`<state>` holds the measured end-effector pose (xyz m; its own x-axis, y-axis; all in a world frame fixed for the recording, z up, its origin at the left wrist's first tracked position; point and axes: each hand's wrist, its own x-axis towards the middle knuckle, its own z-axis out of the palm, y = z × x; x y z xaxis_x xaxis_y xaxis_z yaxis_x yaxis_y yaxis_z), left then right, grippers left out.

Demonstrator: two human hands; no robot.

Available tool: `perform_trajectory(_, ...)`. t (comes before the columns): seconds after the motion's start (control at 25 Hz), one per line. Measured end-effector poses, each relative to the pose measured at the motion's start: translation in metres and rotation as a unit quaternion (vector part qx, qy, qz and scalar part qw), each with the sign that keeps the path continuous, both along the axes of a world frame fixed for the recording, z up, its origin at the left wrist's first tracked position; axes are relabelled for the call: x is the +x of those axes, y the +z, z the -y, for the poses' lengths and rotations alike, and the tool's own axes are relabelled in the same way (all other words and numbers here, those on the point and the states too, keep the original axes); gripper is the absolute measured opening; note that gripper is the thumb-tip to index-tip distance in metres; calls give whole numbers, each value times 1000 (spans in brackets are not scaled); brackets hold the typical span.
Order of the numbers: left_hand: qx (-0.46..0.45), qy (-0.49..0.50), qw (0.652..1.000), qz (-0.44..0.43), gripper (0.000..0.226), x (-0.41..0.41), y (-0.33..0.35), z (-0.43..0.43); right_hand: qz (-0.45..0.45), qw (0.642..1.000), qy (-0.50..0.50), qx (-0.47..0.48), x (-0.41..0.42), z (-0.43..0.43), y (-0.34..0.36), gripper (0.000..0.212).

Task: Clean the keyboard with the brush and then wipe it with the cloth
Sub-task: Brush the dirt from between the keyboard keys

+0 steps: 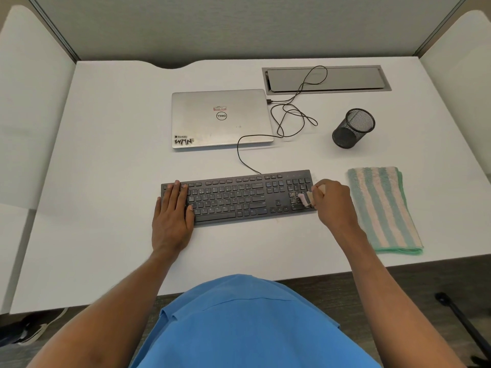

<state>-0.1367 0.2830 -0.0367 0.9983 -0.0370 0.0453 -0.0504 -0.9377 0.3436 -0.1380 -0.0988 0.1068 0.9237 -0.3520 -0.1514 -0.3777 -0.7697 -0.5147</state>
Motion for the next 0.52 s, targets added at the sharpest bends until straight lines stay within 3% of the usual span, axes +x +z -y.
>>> perform_trajectory(0.24,-2,2,1000,3,62,-1,0,0,-57,998,25,-4,-9,4,-3,20)
perform_trajectory(0.4,0,3,1000,2,62,0,-1,0,31,998,47,20,16,-4,14,16)
perform_trajectory(0.52,0,2,1000,4,62,0,-1,0,10,993,118,23,39,-13,19,17)
